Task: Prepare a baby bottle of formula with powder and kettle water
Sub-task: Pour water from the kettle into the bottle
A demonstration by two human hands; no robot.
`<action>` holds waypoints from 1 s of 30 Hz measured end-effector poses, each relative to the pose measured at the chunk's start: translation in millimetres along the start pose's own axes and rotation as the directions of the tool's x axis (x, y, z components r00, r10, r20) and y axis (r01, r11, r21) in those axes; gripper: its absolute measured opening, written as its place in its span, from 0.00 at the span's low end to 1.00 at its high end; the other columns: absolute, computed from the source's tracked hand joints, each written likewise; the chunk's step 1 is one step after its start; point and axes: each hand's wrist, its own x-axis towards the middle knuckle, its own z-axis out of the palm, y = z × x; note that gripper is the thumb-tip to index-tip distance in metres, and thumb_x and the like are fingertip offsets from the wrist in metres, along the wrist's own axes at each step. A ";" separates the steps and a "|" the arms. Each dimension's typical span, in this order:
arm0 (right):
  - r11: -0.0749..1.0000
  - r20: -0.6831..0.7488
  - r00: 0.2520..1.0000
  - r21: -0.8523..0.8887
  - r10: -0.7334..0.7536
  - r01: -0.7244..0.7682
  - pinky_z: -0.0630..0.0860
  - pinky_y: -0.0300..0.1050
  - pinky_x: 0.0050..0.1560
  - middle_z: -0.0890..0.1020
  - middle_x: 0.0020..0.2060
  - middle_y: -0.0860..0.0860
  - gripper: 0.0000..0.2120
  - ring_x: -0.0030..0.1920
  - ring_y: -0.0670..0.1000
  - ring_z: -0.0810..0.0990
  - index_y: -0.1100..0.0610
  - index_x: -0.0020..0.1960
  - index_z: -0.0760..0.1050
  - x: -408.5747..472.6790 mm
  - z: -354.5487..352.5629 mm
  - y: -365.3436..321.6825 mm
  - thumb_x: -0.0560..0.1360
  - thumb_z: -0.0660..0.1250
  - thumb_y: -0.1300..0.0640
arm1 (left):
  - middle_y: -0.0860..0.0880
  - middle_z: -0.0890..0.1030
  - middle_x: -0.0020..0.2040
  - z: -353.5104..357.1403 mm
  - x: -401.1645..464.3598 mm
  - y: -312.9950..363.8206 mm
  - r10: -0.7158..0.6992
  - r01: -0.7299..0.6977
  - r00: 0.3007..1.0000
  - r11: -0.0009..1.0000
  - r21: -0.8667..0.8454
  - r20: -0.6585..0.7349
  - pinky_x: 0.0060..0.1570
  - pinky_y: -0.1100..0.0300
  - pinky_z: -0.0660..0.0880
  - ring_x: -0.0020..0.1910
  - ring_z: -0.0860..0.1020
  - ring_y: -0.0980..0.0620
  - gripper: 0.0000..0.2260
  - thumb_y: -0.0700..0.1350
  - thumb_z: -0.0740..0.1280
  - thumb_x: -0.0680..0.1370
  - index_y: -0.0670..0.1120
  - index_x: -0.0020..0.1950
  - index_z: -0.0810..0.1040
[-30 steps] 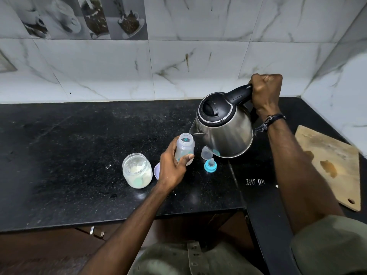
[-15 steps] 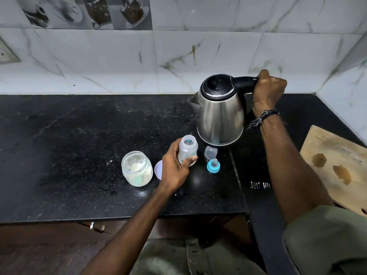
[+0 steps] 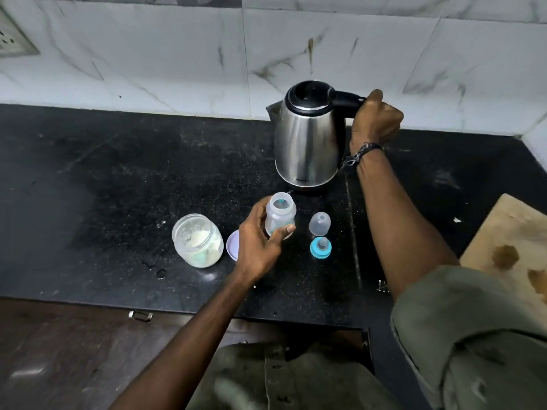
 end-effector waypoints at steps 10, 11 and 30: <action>0.995 0.039 0.995 0.032 0.093 -0.094 0.66 0.42 0.28 0.68 0.17 0.50 0.25 0.26 0.51 0.71 0.58 0.20 0.64 22.3 59.1 6.4 0.73 0.66 0.53 | 0.54 0.83 0.61 12.9 10.1 -0.3 -0.025 0.025 0.998 1.000 -0.003 -0.052 0.62 0.55 0.79 0.62 0.82 0.53 0.25 0.41 0.76 0.73 0.57 0.66 0.74; 0.994 0.044 0.993 0.022 0.107 -0.108 0.67 0.42 0.28 0.70 0.17 0.50 0.25 0.27 0.52 0.72 0.58 0.20 0.65 23.7 63.3 8.1 0.73 0.66 0.53 | 0.55 0.83 0.60 14.3 10.9 -0.5 -0.033 0.032 0.998 0.999 -0.002 -0.054 0.61 0.57 0.78 0.61 0.82 0.55 0.25 0.41 0.76 0.73 0.57 0.66 0.74; 0.986 0.105 0.980 -0.037 0.166 -0.163 0.70 0.43 0.36 0.72 0.24 0.51 0.20 0.36 0.57 0.75 0.55 0.26 0.72 49.0 106.3 41.8 0.74 0.62 0.50 | 0.60 0.83 0.60 21.9 27.2 -9.5 -0.073 0.072 0.995 0.997 -0.012 -0.070 0.64 0.50 0.79 0.61 0.82 0.53 0.25 0.39 0.76 0.73 0.57 0.66 0.74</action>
